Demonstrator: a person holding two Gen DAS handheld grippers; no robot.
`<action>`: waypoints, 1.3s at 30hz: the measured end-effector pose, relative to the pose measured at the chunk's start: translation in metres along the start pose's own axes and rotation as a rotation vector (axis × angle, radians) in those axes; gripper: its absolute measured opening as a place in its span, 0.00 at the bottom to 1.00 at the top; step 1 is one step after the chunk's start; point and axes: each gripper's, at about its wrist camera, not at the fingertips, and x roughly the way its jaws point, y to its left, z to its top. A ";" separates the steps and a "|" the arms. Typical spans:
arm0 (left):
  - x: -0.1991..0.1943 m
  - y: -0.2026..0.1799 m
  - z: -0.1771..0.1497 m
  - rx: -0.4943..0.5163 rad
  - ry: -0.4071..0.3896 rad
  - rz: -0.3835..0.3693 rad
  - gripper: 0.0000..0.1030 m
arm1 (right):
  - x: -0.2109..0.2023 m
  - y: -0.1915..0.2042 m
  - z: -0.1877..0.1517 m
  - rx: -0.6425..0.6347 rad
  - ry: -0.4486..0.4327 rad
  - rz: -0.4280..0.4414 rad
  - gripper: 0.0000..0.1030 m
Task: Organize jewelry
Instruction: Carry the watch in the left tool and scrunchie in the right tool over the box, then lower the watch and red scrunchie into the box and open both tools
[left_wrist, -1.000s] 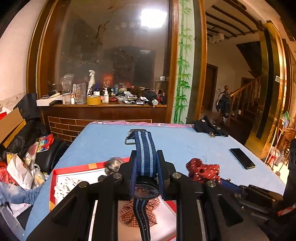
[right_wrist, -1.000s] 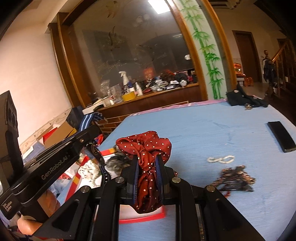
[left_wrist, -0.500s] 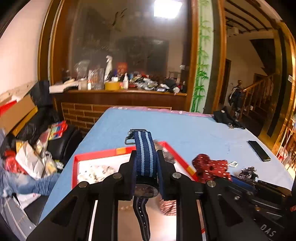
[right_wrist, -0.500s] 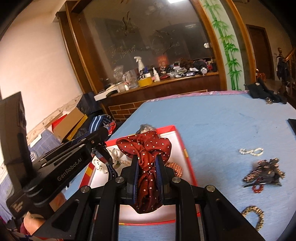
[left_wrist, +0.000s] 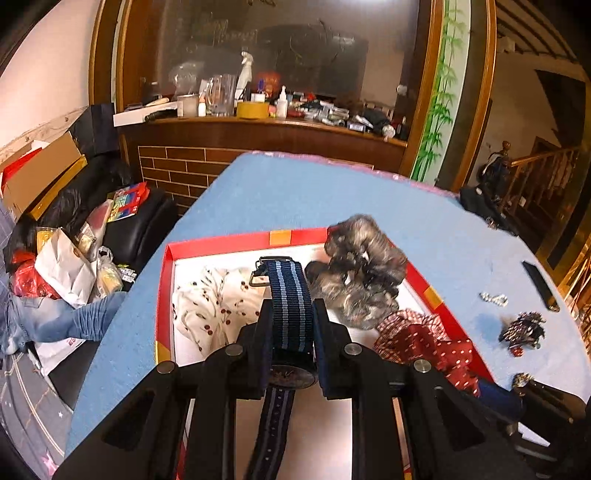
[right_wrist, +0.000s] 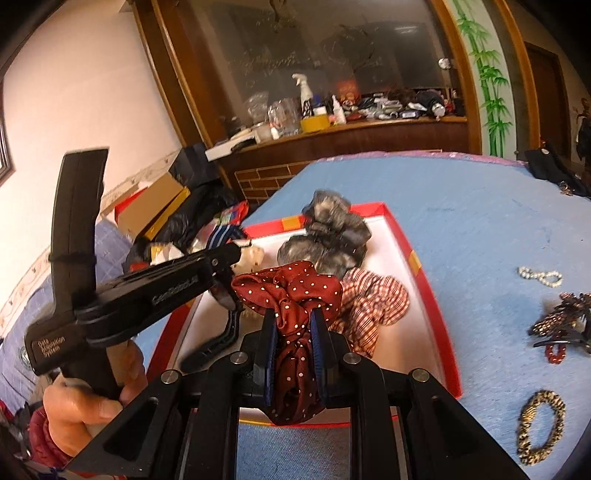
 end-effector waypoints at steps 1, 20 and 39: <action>0.003 -0.001 -0.001 0.005 0.009 0.002 0.18 | 0.003 0.000 -0.001 -0.002 0.010 0.000 0.19; 0.026 -0.013 -0.010 0.046 0.100 0.032 0.18 | 0.035 -0.001 -0.016 -0.018 0.130 -0.008 0.19; 0.027 -0.018 -0.013 0.078 0.105 0.051 0.18 | 0.036 -0.026 -0.014 0.046 0.133 -0.139 0.19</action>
